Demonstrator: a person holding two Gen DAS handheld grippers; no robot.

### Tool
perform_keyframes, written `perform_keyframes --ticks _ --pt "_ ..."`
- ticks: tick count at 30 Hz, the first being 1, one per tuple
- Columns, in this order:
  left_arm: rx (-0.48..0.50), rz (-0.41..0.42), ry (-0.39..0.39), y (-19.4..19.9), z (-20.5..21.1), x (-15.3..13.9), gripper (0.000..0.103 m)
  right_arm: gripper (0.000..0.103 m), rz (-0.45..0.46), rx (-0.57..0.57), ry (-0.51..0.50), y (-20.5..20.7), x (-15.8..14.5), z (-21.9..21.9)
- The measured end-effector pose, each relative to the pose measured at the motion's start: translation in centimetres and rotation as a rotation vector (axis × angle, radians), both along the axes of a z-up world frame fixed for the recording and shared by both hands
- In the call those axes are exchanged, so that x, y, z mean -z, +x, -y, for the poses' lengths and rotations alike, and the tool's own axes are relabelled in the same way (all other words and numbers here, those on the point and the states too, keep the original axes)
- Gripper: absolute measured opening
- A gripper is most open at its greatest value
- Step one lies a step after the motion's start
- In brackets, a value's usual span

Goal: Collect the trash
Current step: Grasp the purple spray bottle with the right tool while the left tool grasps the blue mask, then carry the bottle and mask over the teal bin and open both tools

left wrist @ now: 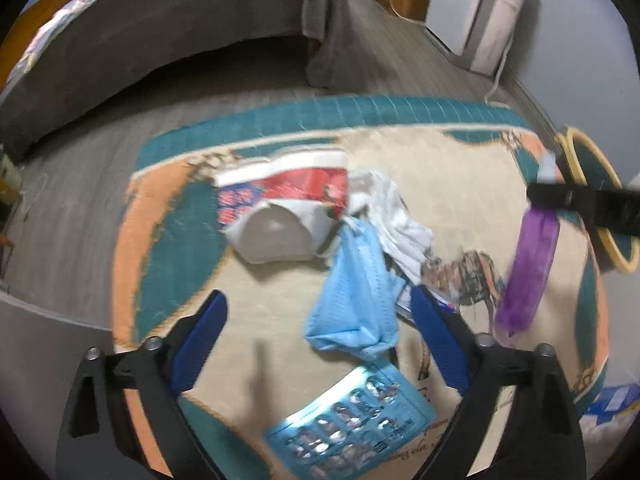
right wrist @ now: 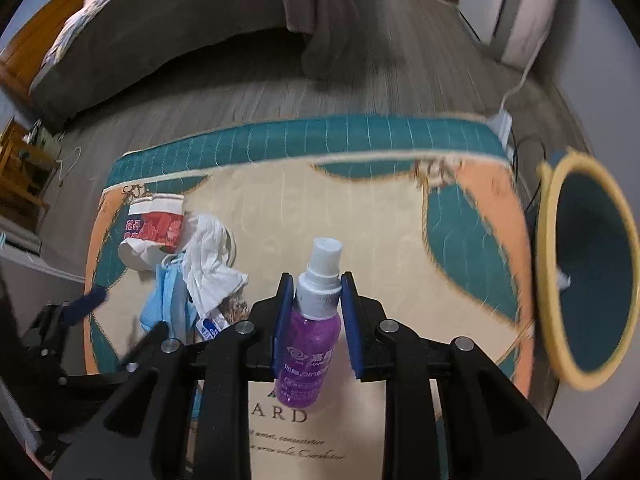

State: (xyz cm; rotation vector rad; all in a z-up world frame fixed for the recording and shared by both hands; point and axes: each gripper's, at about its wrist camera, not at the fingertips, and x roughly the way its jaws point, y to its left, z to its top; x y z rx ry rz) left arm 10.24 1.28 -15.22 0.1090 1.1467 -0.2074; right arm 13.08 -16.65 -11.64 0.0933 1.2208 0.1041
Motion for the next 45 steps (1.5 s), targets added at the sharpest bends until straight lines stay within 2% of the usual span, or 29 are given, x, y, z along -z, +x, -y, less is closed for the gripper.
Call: perform_keyframes --ticks 1,8,10,11,12,15,18,26,38,45 --pt "0.007 -0.014 0.002 0.1 0.2 0.4 0.072 0.024 0.007 -0.008 -0.001 0.0 -0.3 0.5" --pt "0.06 -0.05 0.046 -0.1 1.8 2.2 0.056 0.023 0.049 -0.042 -0.007 0.7 -1.6 1.2" --pt "0.077 -0.063 0.051 -0.2 2.3 2.5 0.042 0.023 0.058 -0.044 0.004 0.8 -1.9 1.4" --pt "0.081 -0.065 0.053 -0.2 2.4 2.6 0.039 0.023 0.061 -0.046 0.009 0.8 -2.0 1.5" --pt "0.087 -0.066 0.048 -0.3 2.5 2.5 0.033 0.023 0.063 -0.046 0.012 0.8 -2.1 1.5" --pt "0.098 -0.051 0.044 -0.4 2.7 2.0 0.026 0.022 0.076 -0.041 0.024 0.7 -2.8 1.7" --pt "0.103 -0.005 0.054 -0.9 3.1 0.6 0.025 0.022 0.104 -0.043 0.024 0.5 -3.8 1.8" --pt "0.1 0.145 0.016 -1.5 3.0 -4.6 0.025 0.022 0.194 -0.014 0.068 0.1 -7.4 3.7" --pt "0.077 0.318 -0.071 -1.4 2.0 -12.1 0.025 0.022 0.297 -0.007 0.076 -0.7 -11.3 5.8" --pt "0.073 0.362 -0.033 -1.1 3.3 -13.5 0.025 0.022 0.357 -0.022 0.019 -1.7 -13.0 7.1"
